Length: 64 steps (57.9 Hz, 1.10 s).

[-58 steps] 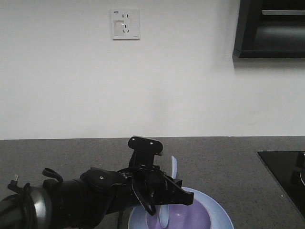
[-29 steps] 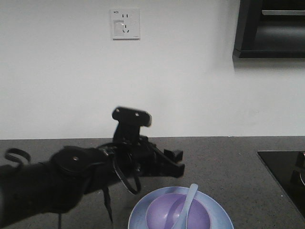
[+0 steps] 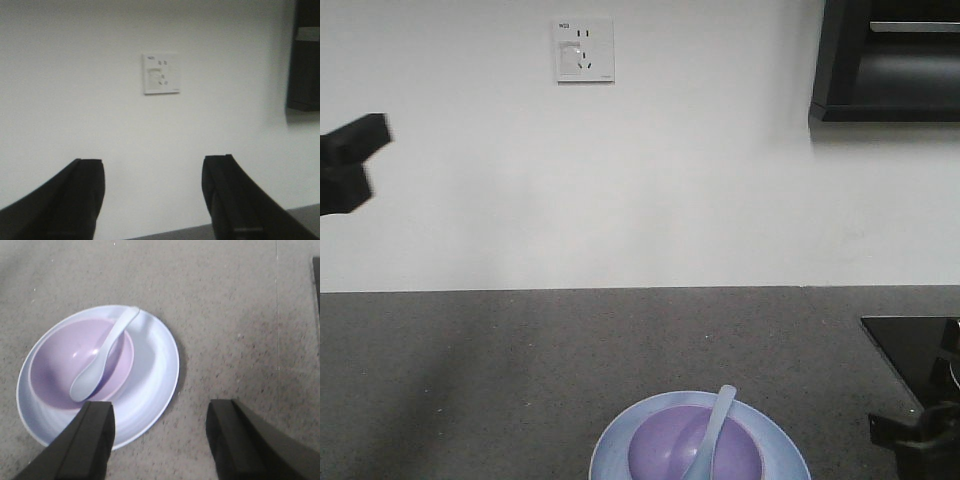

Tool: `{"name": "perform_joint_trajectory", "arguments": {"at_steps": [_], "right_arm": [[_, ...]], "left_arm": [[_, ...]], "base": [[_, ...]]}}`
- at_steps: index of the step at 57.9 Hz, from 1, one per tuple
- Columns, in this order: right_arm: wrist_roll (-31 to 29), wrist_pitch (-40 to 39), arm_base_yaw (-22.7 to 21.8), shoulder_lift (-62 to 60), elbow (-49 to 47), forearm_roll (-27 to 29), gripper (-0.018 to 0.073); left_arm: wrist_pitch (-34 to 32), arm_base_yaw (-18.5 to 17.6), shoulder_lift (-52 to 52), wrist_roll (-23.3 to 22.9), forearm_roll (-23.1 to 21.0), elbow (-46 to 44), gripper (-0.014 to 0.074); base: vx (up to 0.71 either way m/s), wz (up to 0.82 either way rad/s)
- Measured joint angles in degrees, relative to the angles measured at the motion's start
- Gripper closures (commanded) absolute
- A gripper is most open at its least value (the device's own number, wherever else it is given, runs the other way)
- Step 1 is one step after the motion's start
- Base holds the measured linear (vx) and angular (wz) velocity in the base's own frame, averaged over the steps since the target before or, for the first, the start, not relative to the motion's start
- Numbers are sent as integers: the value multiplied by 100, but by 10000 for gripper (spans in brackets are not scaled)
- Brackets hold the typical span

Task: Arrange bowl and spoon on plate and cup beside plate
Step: 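Open the left gripper and withdraw it from the bowl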

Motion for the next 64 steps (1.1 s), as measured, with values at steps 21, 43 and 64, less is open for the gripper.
{"name": "perform_joint_trajectory", "arguments": {"at_steps": [21,43,64], "right_arm": [[-14,104,0,446,-211,-51,93],[-19,150,0,446,-217,-51,93],[-19,169,0,446,-217,13,93]], "left_arm": [[911,1468,-1044,-307,91,337,139],[4239,2312,-681,-5608,6226,177,155],[6150,2350,201,-6996,8070,-1671,160]], "base": [[0,0],[0,0],[0,0]]}}
